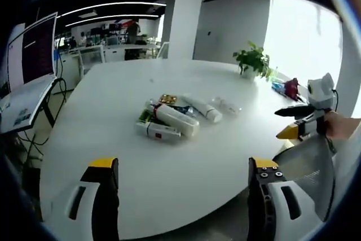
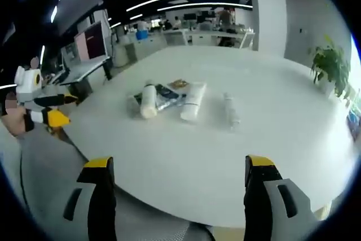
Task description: Arrange the skincare products in the storage area until every visible bottle or jar stands upright without overlapping.
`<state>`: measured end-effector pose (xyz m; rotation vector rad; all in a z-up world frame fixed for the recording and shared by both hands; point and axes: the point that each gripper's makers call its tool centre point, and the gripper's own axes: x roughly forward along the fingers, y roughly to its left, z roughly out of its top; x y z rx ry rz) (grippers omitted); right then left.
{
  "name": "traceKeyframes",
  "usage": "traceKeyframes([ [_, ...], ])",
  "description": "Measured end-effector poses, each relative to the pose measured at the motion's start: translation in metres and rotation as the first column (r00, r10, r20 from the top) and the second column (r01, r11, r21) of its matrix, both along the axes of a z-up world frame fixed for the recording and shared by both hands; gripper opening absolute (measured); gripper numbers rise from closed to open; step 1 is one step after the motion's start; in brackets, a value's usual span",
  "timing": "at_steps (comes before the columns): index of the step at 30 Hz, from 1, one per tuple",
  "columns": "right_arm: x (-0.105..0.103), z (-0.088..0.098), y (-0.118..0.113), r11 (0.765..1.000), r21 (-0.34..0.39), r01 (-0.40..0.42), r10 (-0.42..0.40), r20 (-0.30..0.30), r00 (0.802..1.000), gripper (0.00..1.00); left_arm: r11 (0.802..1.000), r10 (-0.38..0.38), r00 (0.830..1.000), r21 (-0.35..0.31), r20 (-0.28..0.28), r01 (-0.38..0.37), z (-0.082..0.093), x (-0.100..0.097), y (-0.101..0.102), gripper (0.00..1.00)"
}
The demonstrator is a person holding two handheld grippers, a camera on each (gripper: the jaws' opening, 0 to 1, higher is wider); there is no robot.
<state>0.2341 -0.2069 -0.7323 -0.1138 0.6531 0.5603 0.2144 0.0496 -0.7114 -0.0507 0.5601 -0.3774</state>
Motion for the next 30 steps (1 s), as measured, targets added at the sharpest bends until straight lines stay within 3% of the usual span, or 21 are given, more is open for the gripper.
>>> traceKeyframes([
  [3, -0.001, -0.001, 0.000, 1.000, 0.006, 0.010, -0.010, -0.012, 1.000, 0.95, 0.999, -0.029, 1.000, 0.024, -0.002, 0.029, -0.002, 0.001, 0.001, 0.88],
  [11, -0.002, -0.003, 0.001, 1.000, -0.001, 0.009, -0.009, -0.030, 0.999, 0.96, 0.999, -0.034, 0.999, 0.007, -0.014, 0.034, -0.005, 0.000, 0.001, 0.89],
  [21, 0.004, -0.012, 0.000, 1.000, -0.011, -0.012, 0.011, -0.048, 0.999, 0.95, 1.000, 0.003, 1.000, -0.015, -0.004, -0.003, -0.003, 0.003, 0.007, 0.88],
  [30, -0.003, -0.013, 0.006, 0.999, -0.022, -0.047, 0.045, -0.072, 0.996, 0.95, 0.999, 0.033, 0.999, -0.021, 0.019, -0.033, 0.000, 0.005, 0.012, 0.87],
])
